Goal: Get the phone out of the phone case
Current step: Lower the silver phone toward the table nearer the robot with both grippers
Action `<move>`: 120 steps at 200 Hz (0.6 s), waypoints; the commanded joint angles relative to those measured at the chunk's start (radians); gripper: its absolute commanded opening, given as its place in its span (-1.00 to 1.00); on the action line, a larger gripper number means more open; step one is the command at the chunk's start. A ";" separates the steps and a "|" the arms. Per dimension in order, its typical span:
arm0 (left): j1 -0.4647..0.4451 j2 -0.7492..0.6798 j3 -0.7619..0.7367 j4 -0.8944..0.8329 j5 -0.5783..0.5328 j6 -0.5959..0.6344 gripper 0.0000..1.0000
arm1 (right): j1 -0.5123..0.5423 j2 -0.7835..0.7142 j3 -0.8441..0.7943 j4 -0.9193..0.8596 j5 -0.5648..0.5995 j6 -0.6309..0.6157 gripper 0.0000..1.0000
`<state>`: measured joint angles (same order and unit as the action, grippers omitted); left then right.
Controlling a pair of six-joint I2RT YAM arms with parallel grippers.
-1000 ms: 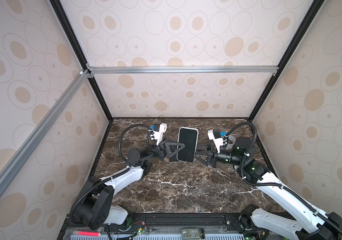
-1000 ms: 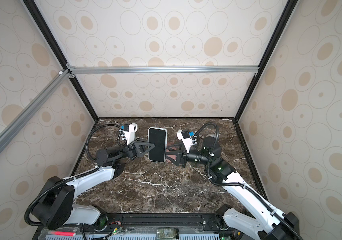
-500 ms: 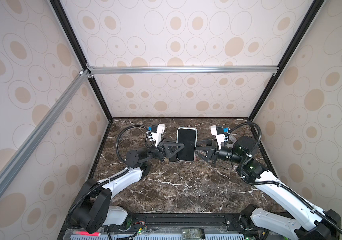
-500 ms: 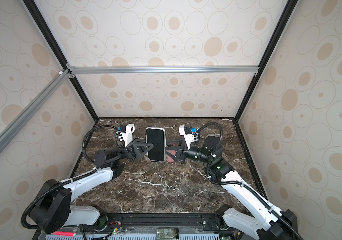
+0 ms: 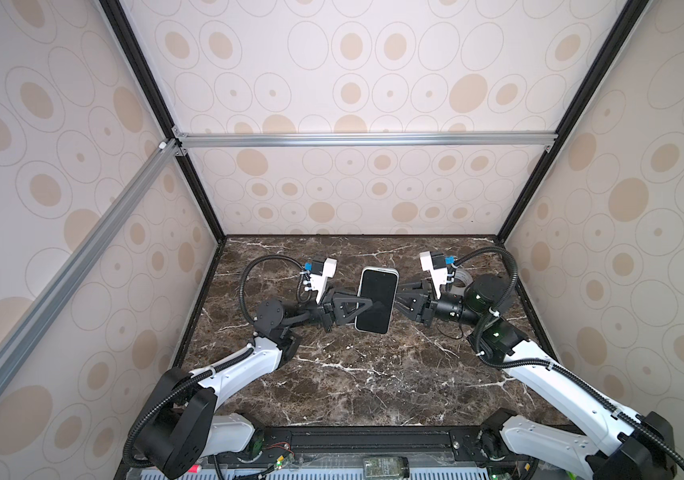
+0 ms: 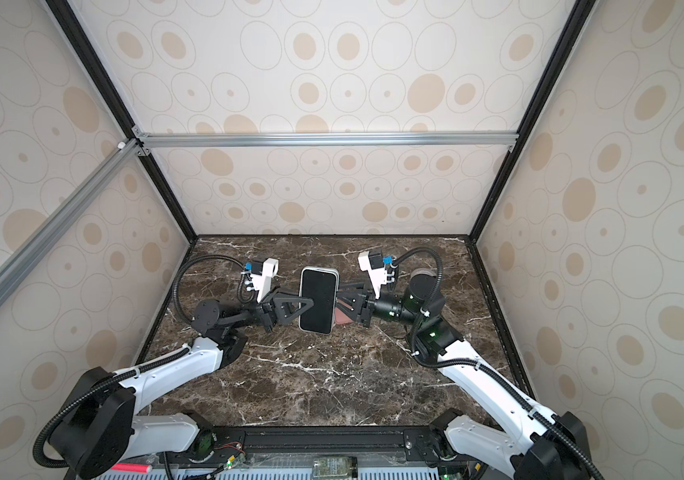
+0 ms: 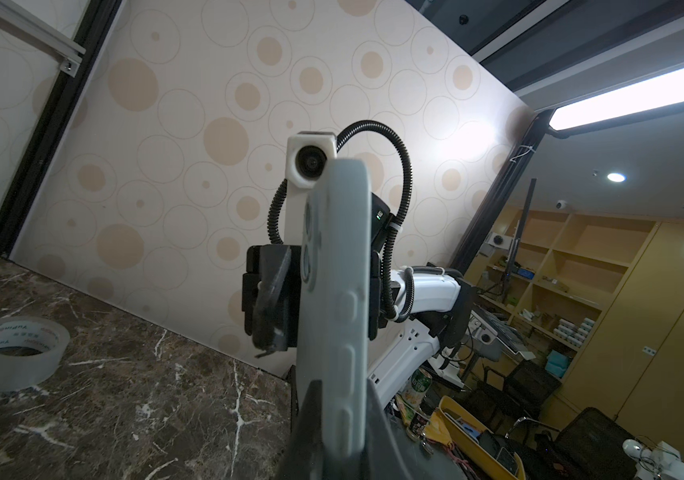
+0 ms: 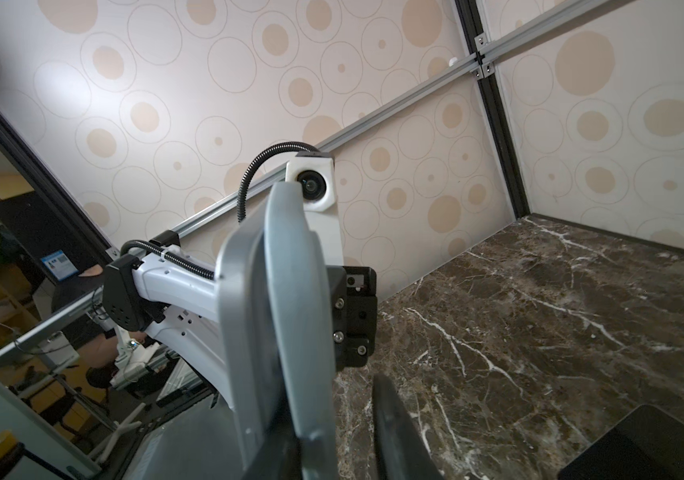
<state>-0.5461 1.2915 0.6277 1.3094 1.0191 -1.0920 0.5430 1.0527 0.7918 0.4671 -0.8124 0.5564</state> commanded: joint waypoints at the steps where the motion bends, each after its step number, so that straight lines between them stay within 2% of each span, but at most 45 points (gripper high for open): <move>1: -0.004 -0.015 -0.016 -0.045 -0.007 0.058 -1.00 | 0.003 -0.019 -0.031 0.067 -0.027 0.046 -0.61; 53: -0.001 -0.012 -0.048 -0.108 -0.074 0.093 -1.00 | 0.013 0.025 -0.095 0.033 -0.023 0.114 -0.99; 58: 0.000 -0.014 -0.050 -0.136 -0.082 0.112 -0.92 | 0.015 0.030 -0.104 0.034 -0.019 0.122 -1.00; 71: 0.000 -0.024 -0.060 -0.224 -0.110 0.171 -0.57 | 0.025 0.046 -0.121 0.034 -0.007 0.133 -1.00; 78: 0.000 -0.029 -0.068 -0.258 -0.121 0.197 -0.47 | 0.030 0.052 -0.133 0.033 0.004 0.138 -1.00; 97: 0.000 -0.039 -0.098 -0.307 -0.149 0.233 -0.26 | 0.033 0.074 -0.161 0.036 0.022 0.151 -1.00; 120: 0.000 -0.041 -0.130 -0.341 -0.183 0.252 -0.16 | 0.033 0.102 -0.191 0.046 0.051 0.178 -1.00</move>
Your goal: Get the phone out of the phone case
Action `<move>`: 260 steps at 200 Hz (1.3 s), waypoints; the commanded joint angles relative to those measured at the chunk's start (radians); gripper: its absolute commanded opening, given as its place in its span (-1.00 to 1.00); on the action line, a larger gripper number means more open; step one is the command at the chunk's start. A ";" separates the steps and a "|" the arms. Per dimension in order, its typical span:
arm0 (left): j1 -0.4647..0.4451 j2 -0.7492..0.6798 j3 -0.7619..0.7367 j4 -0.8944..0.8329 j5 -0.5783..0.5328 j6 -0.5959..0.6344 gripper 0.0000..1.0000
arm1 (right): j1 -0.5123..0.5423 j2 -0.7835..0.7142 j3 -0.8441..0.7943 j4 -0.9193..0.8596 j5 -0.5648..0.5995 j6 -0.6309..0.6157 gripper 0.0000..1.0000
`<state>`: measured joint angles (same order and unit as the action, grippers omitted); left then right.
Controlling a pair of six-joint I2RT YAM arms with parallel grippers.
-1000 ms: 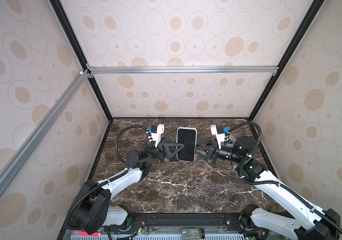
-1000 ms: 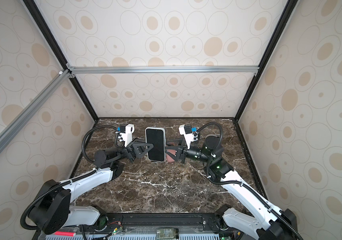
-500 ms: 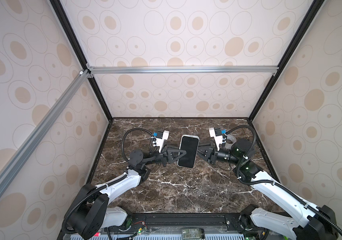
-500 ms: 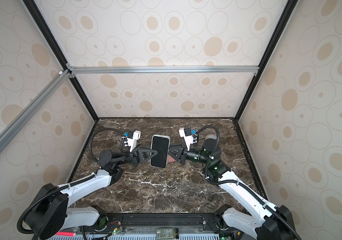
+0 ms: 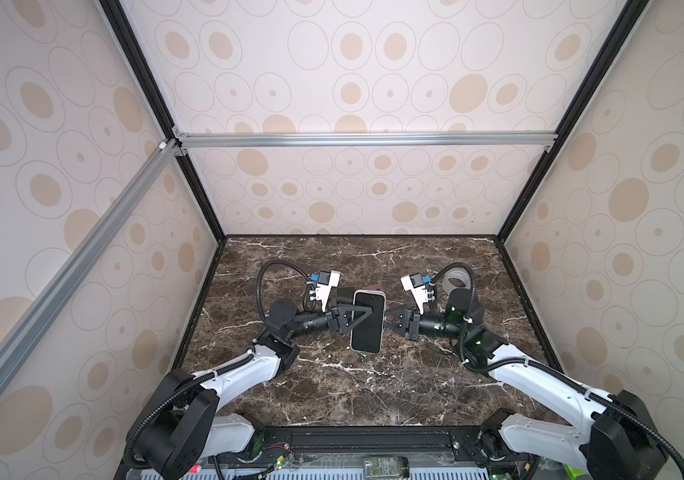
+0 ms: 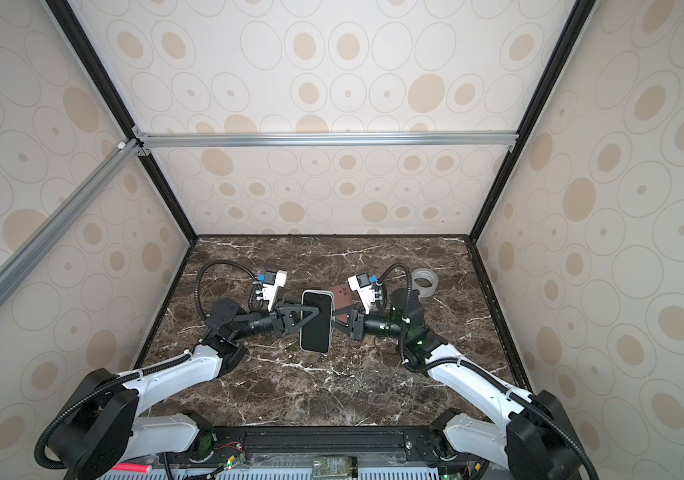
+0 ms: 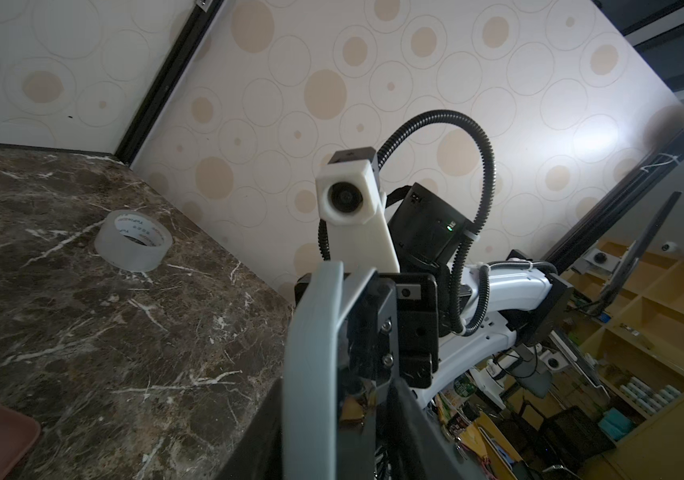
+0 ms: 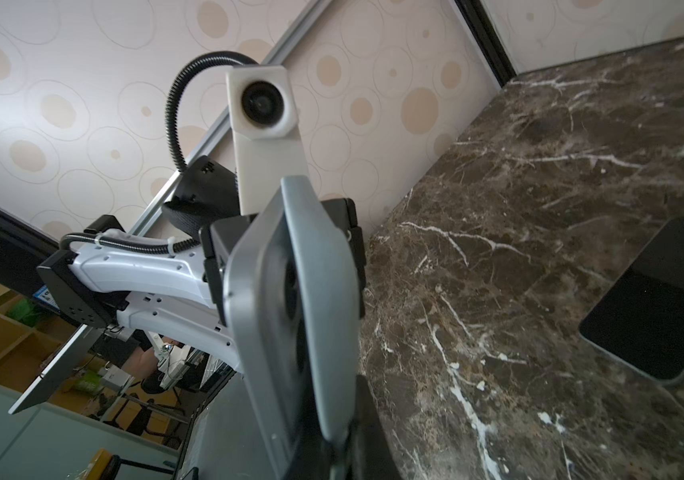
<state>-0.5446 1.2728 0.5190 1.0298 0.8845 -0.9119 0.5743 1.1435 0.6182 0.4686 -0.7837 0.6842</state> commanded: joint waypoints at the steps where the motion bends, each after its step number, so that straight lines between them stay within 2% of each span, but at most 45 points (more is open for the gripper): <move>1: -0.002 -0.023 -0.024 -0.063 -0.050 0.073 -0.16 | 0.002 0.012 -0.019 0.044 0.023 0.052 -1.00; 41: -0.002 0.002 -0.078 -0.132 -0.122 0.105 -0.06 | 0.009 0.088 -0.081 0.105 0.058 0.116 -1.00; 88: -0.006 0.090 -0.102 -0.215 -0.193 0.155 0.36 | 0.014 0.217 -0.144 0.189 0.106 0.153 -1.00; 155: -0.022 0.226 -0.118 -0.237 -0.279 0.187 0.55 | 0.024 0.432 -0.178 0.361 0.142 0.218 -1.00; 181: -0.047 0.209 -0.079 -0.382 -0.384 0.239 0.82 | 0.025 0.442 -0.200 0.356 0.212 0.251 -1.00; 213: -0.136 0.171 0.040 -0.668 -0.574 0.354 0.79 | 0.033 0.393 -0.189 0.200 0.320 0.261 -1.00; 233: -0.189 0.189 0.103 -0.781 -0.653 0.376 0.69 | 0.041 0.373 -0.174 0.134 0.348 0.262 -1.00; 260: -0.263 0.239 0.180 -0.860 -0.736 0.379 0.66 | 0.052 0.366 -0.157 0.095 0.366 0.277 -1.00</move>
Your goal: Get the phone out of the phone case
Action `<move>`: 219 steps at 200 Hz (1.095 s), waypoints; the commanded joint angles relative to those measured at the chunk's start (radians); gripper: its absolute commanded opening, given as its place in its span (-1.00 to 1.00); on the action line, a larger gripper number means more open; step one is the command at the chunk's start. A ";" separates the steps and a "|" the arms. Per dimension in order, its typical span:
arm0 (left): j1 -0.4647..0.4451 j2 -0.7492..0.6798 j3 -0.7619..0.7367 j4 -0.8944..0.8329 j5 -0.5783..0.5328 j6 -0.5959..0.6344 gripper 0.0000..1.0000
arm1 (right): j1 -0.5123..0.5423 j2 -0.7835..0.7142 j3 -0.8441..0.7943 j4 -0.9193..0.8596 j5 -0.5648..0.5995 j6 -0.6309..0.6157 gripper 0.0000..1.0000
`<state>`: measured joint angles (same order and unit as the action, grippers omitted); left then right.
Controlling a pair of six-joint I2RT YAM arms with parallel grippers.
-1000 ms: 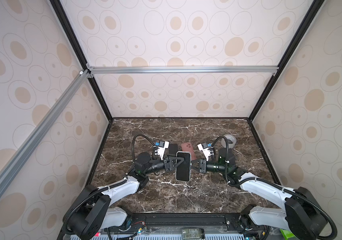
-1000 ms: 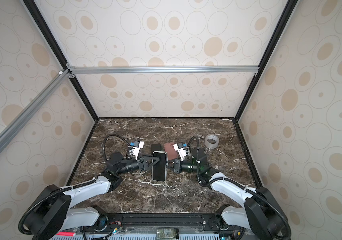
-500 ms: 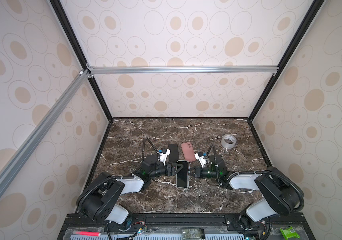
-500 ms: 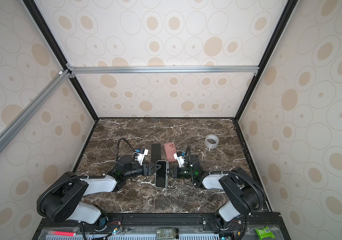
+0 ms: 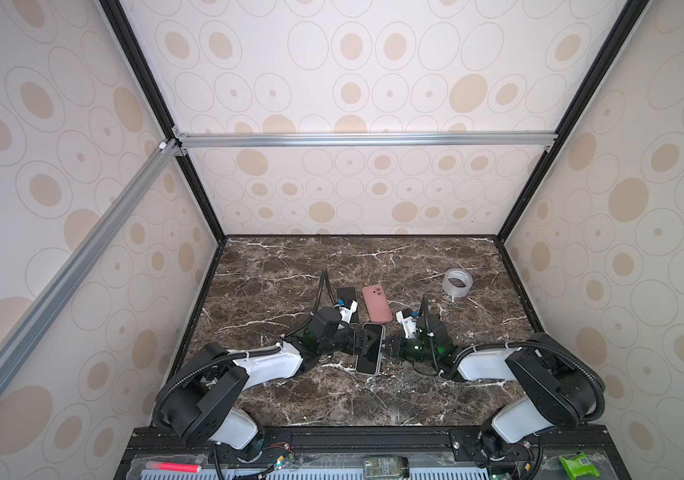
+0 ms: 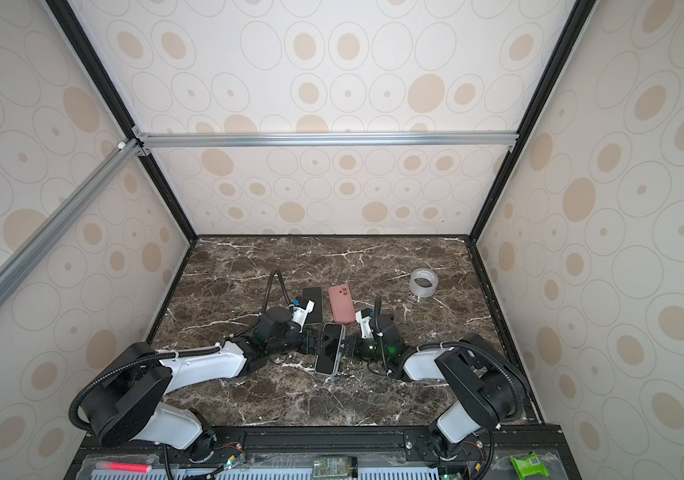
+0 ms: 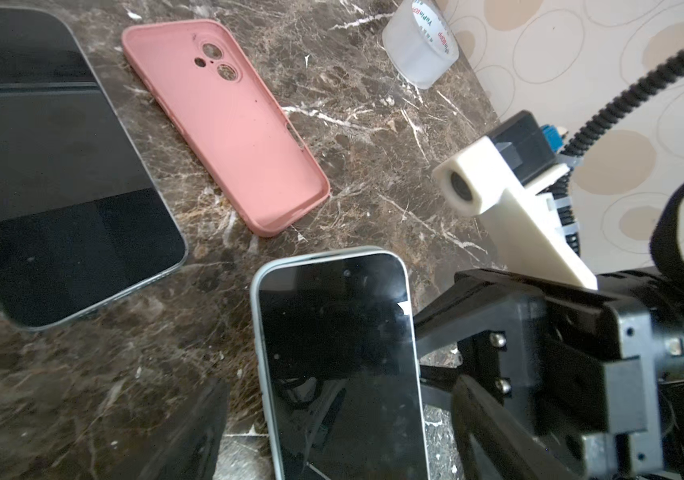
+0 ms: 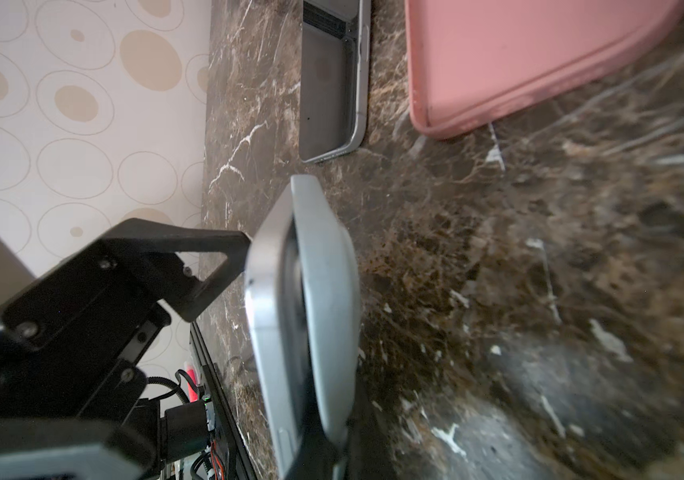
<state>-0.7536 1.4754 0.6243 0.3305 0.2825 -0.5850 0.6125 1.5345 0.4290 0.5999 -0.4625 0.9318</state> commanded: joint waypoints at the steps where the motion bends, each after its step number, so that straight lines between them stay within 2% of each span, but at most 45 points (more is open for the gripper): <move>1: -0.057 0.039 0.076 -0.167 -0.135 0.052 0.66 | 0.013 -0.026 0.033 -0.035 0.045 0.030 -1.00; 34: -0.140 0.112 0.176 -0.303 -0.256 0.053 0.56 | 0.022 -0.043 0.033 -0.036 0.059 0.049 -1.00; 63: -0.165 0.126 0.198 -0.343 -0.309 0.032 0.40 | 0.023 -0.054 0.037 -0.049 0.058 0.047 -1.00; 106: -0.186 0.136 0.212 -0.378 -0.307 0.040 0.38 | 0.024 -0.052 0.044 -0.054 0.052 0.054 -1.00; 166: -0.215 0.035 0.148 -0.384 -0.277 0.027 0.42 | 0.024 -0.048 0.046 -0.065 0.069 0.059 -1.00; 195: -0.238 0.054 0.151 -0.364 -0.254 0.031 0.44 | 0.025 -0.043 0.043 -0.051 0.070 0.067 -1.00; 219: -0.240 0.084 0.165 -0.381 -0.281 0.033 0.45 | 0.025 -0.048 0.043 -0.056 0.070 0.069 -1.00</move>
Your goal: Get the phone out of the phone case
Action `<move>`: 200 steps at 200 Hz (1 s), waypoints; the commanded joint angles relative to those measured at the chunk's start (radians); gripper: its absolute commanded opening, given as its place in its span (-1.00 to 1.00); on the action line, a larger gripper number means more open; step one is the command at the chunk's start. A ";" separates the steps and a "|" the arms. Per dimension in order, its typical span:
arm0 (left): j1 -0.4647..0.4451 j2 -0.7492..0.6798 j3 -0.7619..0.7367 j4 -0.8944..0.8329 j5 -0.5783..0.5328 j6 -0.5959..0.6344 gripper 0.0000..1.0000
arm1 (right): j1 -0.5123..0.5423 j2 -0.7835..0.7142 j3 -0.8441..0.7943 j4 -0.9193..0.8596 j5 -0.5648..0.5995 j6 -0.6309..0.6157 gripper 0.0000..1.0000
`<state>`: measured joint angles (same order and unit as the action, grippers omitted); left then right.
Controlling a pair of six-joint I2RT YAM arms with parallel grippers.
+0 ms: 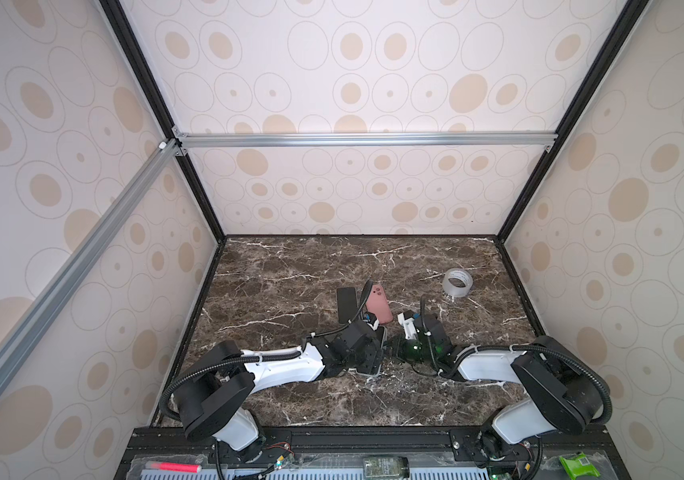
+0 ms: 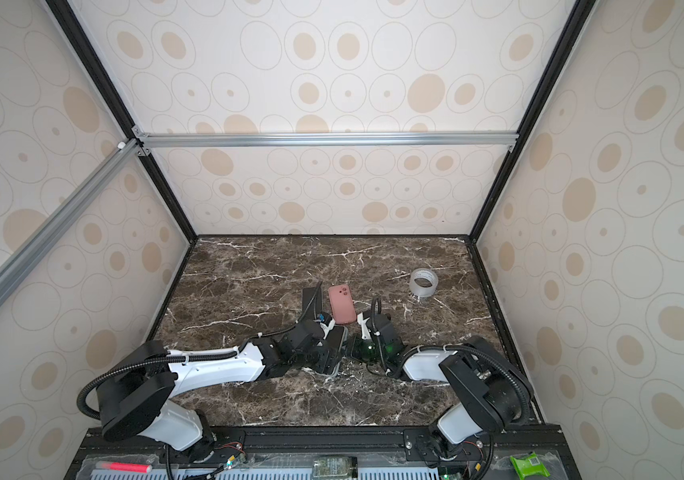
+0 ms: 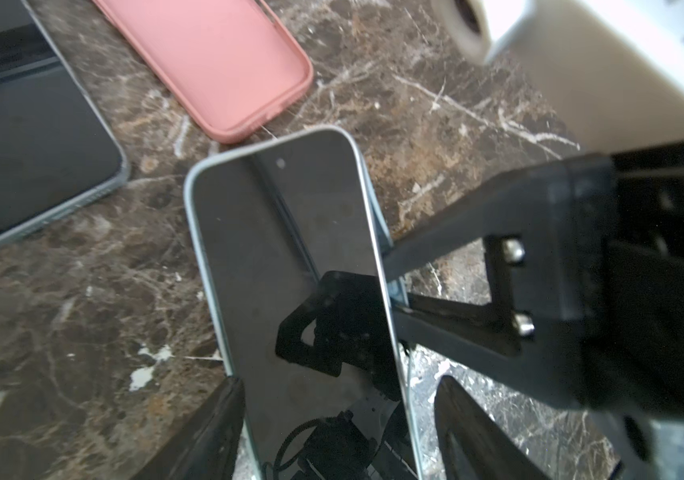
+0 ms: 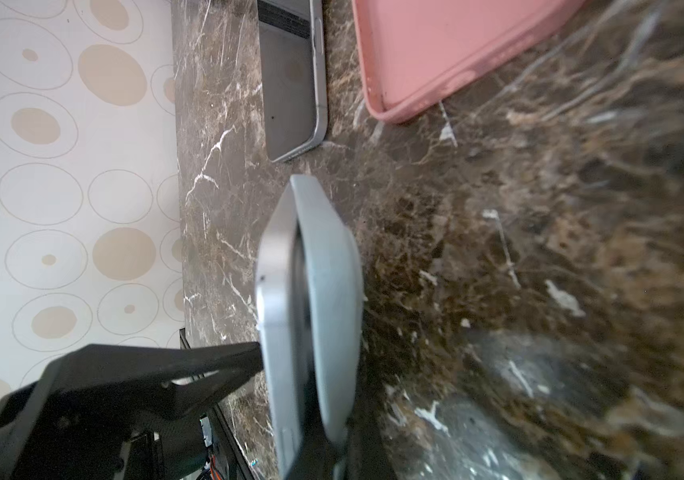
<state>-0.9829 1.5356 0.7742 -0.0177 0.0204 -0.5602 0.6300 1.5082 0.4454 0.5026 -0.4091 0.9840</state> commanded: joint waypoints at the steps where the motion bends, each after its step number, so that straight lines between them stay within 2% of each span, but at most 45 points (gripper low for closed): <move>1: -0.011 0.025 0.016 -0.035 -0.020 0.009 0.45 | 0.008 -0.022 0.026 0.041 0.016 0.017 -1.00; 70: -0.016 0.031 0.068 -0.138 -0.172 0.036 0.34 | 0.008 -0.045 0.038 -0.019 0.019 -0.019 -1.00; 107: -0.016 0.024 0.091 -0.184 -0.235 0.058 0.18 | 0.011 -0.046 0.041 -0.048 0.017 -0.028 -1.00; 200: -0.016 0.042 0.116 -0.226 -0.286 0.082 -0.10 | 0.014 -0.044 0.046 -0.065 0.013 -0.033 -1.00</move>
<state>-1.0103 1.5631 0.8711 -0.1566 -0.1600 -0.5068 0.6338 1.4918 0.4732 0.4553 -0.3626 0.9604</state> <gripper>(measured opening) 0.464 0.063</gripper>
